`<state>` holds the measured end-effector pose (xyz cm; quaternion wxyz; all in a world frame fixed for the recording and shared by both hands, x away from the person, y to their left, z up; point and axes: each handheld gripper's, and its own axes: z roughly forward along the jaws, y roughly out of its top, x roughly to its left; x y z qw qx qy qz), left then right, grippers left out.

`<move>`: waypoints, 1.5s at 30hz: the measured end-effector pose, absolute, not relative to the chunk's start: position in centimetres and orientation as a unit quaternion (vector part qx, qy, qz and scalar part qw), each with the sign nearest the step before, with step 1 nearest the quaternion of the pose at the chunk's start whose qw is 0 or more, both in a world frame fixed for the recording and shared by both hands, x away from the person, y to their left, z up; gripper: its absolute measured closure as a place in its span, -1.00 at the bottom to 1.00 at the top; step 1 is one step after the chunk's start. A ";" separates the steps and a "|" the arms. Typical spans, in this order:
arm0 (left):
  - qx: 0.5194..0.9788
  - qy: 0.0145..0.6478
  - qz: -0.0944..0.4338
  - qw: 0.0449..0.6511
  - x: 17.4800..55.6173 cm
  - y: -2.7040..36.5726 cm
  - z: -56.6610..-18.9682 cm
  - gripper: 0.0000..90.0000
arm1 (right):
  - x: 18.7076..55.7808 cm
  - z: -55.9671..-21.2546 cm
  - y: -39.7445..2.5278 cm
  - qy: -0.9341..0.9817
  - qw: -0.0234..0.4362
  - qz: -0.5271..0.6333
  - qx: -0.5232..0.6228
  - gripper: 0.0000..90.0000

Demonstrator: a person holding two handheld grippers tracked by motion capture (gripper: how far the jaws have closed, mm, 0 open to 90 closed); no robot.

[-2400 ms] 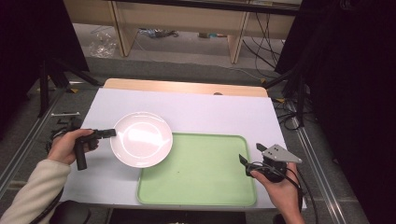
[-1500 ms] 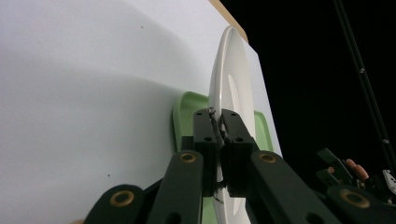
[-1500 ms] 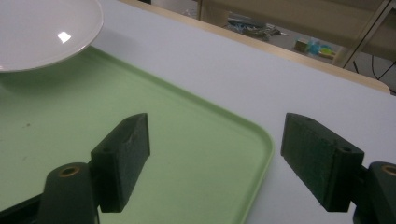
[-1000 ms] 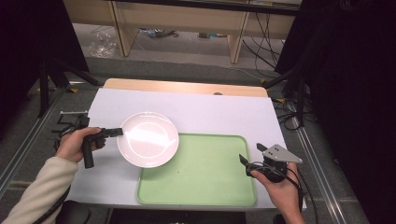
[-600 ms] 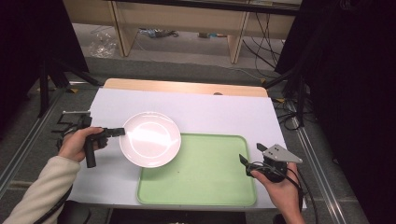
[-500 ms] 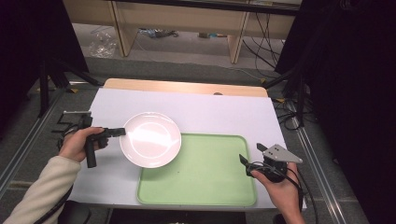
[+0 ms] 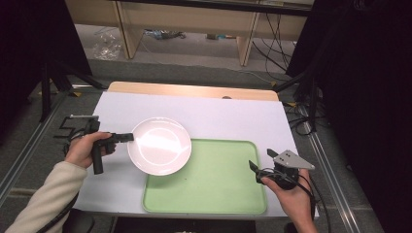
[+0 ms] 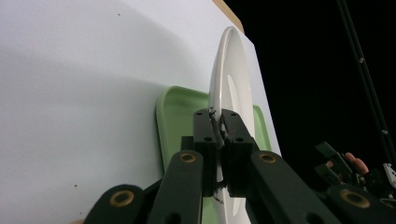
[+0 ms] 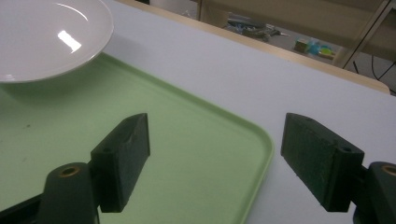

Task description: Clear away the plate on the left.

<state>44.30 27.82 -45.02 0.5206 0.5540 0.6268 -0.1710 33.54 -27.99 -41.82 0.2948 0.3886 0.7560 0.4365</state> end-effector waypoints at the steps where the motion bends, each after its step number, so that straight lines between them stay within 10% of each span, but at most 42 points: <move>1: 0.554 0.627 -0.171 0.520 44.3 27.8 -45.0 0.90 | 33.5 -41.8 -28.0 0.756 0.296 0.436 0.388 -0.45; 45: 0.566 0.615 -0.179 0.519 44.7 25.8 -44.9 0.90 | 33.5 -41.7 -28.0 0.757 0.296 0.436 0.387 -0.45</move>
